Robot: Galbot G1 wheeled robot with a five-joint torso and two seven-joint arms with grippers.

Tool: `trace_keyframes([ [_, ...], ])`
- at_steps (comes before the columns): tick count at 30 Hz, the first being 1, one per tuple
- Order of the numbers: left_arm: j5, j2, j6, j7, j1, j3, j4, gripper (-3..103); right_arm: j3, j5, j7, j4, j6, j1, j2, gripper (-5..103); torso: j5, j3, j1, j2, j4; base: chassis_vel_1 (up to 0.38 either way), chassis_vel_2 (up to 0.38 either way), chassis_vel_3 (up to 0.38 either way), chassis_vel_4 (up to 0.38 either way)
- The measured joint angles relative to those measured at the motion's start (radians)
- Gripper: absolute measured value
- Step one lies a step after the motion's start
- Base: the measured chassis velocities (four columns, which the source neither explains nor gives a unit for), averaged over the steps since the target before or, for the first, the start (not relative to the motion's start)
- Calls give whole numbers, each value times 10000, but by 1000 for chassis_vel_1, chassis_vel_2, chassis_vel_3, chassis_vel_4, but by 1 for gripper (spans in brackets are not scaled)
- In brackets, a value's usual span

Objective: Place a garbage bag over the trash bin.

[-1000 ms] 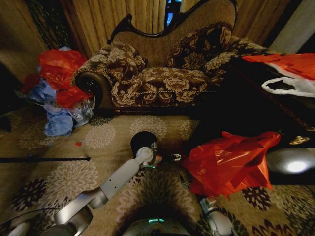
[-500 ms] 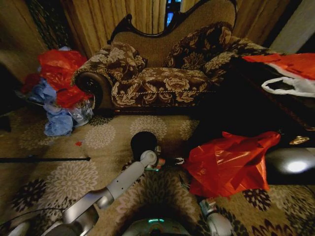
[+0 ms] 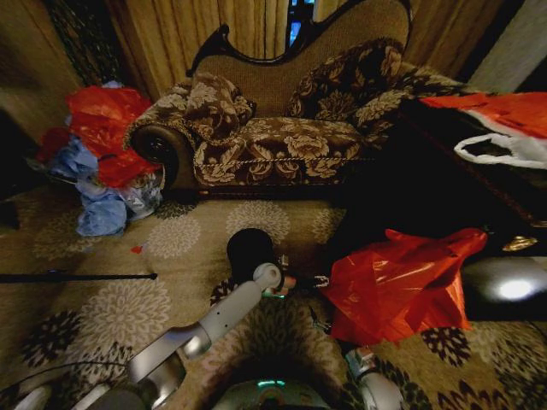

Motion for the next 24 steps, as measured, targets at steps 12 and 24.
trace_keyframes([
  [12,348,-320,-3,157,-31,-12,202,50,5,-47,-6,-23,54,-96,45,100,-1,0,0,0,0,0,0,0,0],
  [24,516,-354,-4,326,-23,-83,32,23,41,-89,2,15,91,-180,51,100,-2,0,0,0,0,0,0,0,0],
])
